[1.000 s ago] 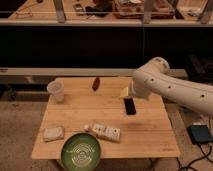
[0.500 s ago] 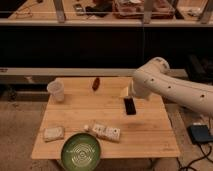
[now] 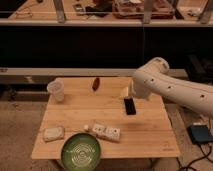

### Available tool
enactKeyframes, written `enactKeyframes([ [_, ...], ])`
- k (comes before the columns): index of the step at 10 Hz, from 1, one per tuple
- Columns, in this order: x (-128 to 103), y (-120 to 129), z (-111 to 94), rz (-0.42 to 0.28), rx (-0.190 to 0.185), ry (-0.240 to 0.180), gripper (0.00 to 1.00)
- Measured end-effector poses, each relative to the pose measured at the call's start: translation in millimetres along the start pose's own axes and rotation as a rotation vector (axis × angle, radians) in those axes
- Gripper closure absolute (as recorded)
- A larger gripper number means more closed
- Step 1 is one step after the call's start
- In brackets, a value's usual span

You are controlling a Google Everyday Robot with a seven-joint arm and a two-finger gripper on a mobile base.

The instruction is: Stand the bottle upright

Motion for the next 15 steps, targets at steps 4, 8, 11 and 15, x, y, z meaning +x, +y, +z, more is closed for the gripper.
enactKeyframes([
  [4,5.6,-52.6,-13.9,-0.297,0.009,0.03,0.2],
  [8,-12.1,-126.2,-23.5,-0.659,0.082,0.063,0.2],
  [11,-12.8,-130.4,-24.5,-0.686,0.083,0.067,0.2],
  [15,-22.6,-194.5,0.6,-0.817,0.179,0.085,0.2],
])
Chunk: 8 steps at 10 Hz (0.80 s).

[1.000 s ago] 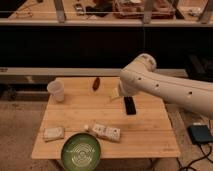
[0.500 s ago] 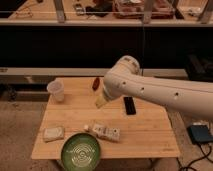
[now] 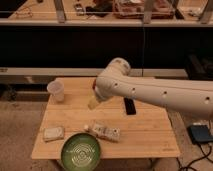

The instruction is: Stand the bottle upright

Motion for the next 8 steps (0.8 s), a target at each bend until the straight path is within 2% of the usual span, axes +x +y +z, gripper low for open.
enactKeyframes([
  [2,11.4,-36.3,30.3,-0.085,0.064,0.012,0.2],
  [3,10.5,-46.9,47.7,-0.126,0.082,0.001,0.2],
  [6,-0.7,-45.4,87.3,-0.182,0.08,-0.061,0.2],
  [8,-3.5,-47.0,106.8,-0.204,0.082,-0.091,0.2],
])
